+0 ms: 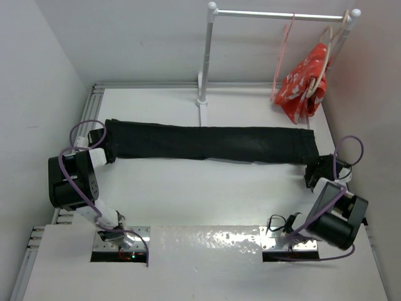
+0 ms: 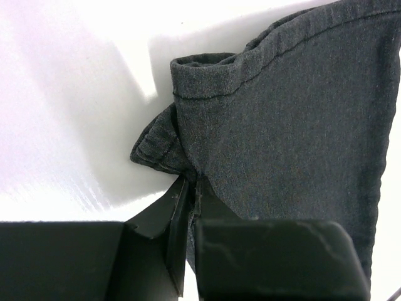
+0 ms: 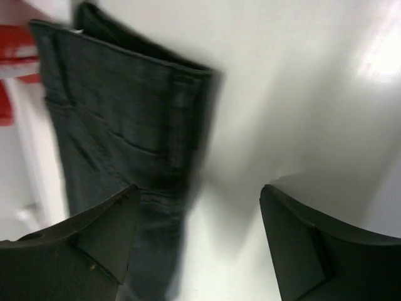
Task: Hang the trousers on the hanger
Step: Fold the trousers at the center of the board.
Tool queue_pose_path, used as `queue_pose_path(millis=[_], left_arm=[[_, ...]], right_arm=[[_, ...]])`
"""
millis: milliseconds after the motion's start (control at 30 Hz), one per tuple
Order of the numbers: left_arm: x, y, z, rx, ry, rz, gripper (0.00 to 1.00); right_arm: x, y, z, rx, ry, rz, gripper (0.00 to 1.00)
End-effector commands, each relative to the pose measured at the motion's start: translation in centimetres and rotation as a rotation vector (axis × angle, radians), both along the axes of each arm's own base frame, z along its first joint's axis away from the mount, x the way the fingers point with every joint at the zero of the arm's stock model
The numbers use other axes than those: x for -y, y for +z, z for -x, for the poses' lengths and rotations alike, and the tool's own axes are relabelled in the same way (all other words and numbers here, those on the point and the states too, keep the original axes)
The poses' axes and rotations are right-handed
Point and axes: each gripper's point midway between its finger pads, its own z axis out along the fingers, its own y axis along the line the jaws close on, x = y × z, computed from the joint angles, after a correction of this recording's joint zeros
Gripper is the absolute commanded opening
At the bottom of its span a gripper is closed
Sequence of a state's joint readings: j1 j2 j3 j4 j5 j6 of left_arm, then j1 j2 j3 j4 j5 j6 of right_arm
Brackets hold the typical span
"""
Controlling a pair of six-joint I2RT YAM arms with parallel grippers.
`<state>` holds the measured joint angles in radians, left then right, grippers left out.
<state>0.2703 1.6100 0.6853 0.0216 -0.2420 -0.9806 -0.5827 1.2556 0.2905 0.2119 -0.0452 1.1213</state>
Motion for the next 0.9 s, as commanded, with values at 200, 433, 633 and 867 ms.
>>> queue_pose_path(millis=[200, 433, 633, 867], left_arm=[[-0.7, -0.3, -0.9, -0.056, -0.03, -0.02, 0.0], [-2.8, 3.3, -2.1, -0.049, -0.019, -0.129, 0.0], [-6.5, 11.3, -2.8, 0.015, 0.089, -0.257, 0.0], [-10.3, 20.0, -1.3, 0.152, 0.159, -0.335, 0.0]], right_arm=[[-0.6, -2.4, -2.6, 0.066, -0.038, -0.161, 0.57], [1.3, 0.1, -4.5, 0.102, -0.086, -0.054, 0.0], [3.6, 9.8, -5.0, 0.232, -0.132, 0.149, 0.0], [4.6, 18.8, -4.5, 0.311, -0.135, 0.263, 0.0]])
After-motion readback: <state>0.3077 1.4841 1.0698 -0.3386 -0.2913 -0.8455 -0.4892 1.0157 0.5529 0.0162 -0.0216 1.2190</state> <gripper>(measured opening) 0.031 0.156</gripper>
